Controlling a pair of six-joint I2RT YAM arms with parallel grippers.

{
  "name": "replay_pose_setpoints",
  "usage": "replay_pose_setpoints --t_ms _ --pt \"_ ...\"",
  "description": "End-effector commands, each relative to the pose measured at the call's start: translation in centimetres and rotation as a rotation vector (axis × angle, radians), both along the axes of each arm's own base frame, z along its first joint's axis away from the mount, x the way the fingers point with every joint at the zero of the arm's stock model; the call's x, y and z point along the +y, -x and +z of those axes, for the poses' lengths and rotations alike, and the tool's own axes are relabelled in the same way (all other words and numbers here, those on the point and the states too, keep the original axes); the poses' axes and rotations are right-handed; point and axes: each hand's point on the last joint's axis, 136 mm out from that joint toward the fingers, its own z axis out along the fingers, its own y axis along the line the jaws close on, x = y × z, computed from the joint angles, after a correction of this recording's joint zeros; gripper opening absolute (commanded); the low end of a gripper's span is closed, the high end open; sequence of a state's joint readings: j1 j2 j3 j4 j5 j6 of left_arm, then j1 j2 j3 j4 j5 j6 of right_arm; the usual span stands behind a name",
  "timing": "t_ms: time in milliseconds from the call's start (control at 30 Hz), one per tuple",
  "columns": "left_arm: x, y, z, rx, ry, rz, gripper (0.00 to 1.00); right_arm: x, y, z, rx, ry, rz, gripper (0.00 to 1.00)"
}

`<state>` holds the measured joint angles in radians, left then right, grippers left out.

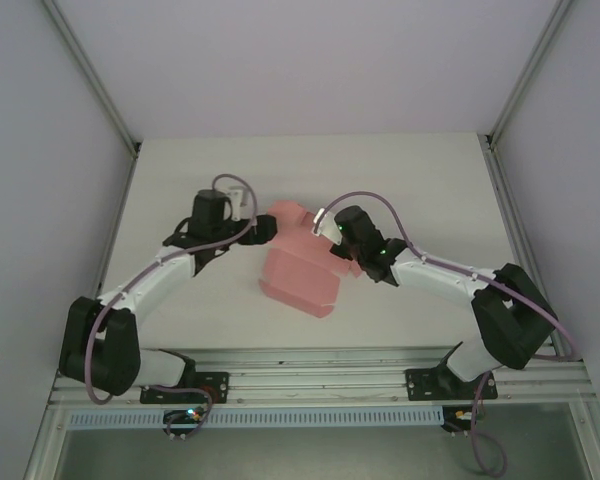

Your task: Assemble paper box

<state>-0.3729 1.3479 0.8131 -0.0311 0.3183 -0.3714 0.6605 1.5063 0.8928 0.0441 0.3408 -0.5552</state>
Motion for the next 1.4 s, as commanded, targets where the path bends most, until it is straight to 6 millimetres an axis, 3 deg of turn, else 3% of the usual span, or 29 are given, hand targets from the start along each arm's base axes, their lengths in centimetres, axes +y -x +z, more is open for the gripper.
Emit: replay_pose_setpoints --t_ms 0,133,367,600,700,800,967,1200,1367 --pt "-2.4 1.3 1.7 -0.034 0.187 -0.165 1.00 0.2 0.4 0.7 0.004 -0.059 0.007 0.00" --pt "-2.9 1.2 0.7 -0.023 0.181 -0.203 0.88 0.0 0.2 1.1 0.004 -0.076 -0.005 0.00" --pt "-3.0 0.3 -0.9 0.013 0.160 -0.197 0.37 0.1 0.2 1.4 0.010 -0.104 -0.007 0.00" --pt "-3.0 0.5 -0.7 -0.006 0.168 -0.195 0.18 0.0 0.0 1.6 0.009 -0.110 -0.021 0.00" --pt "-3.1 0.8 -0.6 -0.023 0.159 -0.199 0.01 -0.1 0.0 1.7 0.010 -0.116 -0.029 0.00" --pt "-3.8 1.4 -0.5 -0.054 0.109 -0.222 0.00 -0.2 0.0 1.6 0.021 -0.112 -0.038 0.00" --pt "-5.1 2.4 -0.7 -0.146 -0.140 -0.237 0.00 -0.1 0.4 1.5 0.028 -0.115 -0.027 0.00" --pt "-8.3 3.1 -0.4 -0.245 -0.325 -0.340 0.00 0.9 0.8 1.4 0.035 -0.126 0.018 0.00" --pt "-11.6 3.7 -1.0 -0.285 -0.367 -0.433 0.01 1.8 1.3 1.0 0.041 -0.123 0.060 0.00"
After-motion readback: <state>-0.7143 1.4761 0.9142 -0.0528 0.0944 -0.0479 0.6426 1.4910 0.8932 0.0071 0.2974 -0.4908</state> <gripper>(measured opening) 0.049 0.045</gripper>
